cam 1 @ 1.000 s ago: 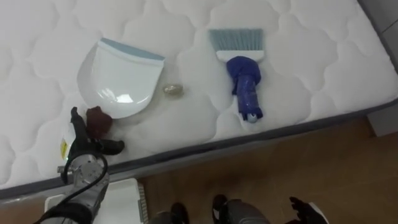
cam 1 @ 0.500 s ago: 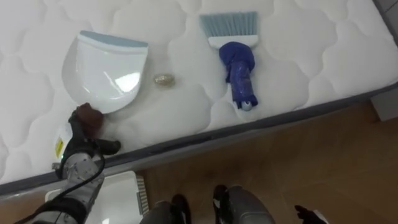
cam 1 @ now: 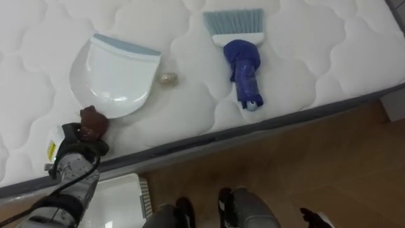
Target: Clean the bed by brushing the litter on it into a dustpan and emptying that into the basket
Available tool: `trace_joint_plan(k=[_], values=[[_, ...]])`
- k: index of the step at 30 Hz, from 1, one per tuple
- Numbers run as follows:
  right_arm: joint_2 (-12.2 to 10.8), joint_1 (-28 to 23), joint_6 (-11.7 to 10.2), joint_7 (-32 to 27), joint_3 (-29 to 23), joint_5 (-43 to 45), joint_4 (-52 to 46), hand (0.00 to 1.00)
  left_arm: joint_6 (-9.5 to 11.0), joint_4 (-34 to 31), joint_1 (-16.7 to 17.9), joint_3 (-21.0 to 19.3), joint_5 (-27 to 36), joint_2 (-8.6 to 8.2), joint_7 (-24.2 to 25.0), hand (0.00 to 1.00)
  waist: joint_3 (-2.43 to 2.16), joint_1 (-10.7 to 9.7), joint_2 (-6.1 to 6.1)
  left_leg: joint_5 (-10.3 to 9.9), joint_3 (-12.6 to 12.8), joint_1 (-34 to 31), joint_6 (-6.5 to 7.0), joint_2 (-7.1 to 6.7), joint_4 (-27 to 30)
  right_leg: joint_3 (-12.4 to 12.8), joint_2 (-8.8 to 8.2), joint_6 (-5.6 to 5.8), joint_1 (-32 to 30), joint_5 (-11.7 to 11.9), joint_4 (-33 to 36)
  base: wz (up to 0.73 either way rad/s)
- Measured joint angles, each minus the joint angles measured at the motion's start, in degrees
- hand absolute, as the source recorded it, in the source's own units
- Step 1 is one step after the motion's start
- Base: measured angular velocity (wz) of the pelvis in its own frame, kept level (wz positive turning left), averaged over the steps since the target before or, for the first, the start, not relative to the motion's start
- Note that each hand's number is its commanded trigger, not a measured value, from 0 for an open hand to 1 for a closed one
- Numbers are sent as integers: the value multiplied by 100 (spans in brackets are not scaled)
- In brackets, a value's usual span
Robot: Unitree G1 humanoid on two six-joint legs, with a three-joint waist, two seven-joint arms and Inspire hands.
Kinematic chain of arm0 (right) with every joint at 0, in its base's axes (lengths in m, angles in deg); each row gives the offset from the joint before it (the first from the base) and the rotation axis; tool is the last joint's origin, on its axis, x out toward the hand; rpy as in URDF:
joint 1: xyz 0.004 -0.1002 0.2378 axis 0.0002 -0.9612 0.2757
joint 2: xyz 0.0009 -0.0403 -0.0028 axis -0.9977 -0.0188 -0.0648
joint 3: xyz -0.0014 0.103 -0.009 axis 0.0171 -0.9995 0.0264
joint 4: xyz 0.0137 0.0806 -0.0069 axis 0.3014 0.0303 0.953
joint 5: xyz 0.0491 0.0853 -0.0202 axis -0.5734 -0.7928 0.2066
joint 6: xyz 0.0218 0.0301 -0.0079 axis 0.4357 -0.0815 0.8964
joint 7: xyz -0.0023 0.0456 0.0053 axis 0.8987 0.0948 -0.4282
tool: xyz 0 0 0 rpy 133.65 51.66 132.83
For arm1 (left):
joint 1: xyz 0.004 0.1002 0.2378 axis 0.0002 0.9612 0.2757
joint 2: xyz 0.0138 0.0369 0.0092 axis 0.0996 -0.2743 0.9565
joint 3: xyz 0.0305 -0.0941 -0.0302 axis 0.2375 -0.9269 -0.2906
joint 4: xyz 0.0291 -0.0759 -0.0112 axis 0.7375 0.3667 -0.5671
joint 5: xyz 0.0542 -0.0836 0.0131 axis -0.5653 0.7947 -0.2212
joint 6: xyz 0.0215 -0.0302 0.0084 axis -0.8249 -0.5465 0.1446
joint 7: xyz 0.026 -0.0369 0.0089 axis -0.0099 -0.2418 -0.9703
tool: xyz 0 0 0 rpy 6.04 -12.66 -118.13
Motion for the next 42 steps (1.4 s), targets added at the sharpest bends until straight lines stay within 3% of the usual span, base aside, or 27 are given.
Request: trace_joint_plan(k=[5, 19, 28, 34, 40, 42], values=[[0, -3, 61, -42, 2, -199, -18, 0, -91, 2, 1, 79, 10, -40, 46, 100, -10, 20, 16, 2, 1, 10, -2, 2, 0, 0, 0, 0, 8, 0, 2, 0], [-5, -12, 33, -207, -2, -611, -37, 0, -61, 40, 22, 21, -46, -72, -26, 100, -20, 47, 8, 10, 11, 54, -13, 13, -24, -2, 7, -1, 51, 0, -17, 0], [-6, -61, -145, -186, -196, -627, -105, 0, 2, 49, 45, -148, -419, -27, -66, 100, -44, 84, 15, 10, 1, 36, -13, 38, -8, -17, 30, -8, 56, 16, -46, 0], [-6, -106, -323, -182, -418, -989, -209, 0, 58, 27, 94, -276, -1042, 13, -591, 100, -65, 205, 47, 11, 4, 39, -16, 66, -4, -25, 60, -11, 76, 38, -83, -1], [-3, -106, -360, -295, -1014, -1873, -294, 0, 76, 26, 124, -491, -1604, 37, -1256, 100, -75, 334, 61, 11, 1, 65, -15, 70, -3, -36, 59, -5, 114, 46, -100, 1], [-4, -40, -464, -448, -1125, -2217, -380, 0, 162, 26, 147, -479, -1692, 51, -1504, 100, -74, 335, 58, 12, 0, 100, -15, 67, -4, -90, 29, -3, 164, 43, -102, 6]])
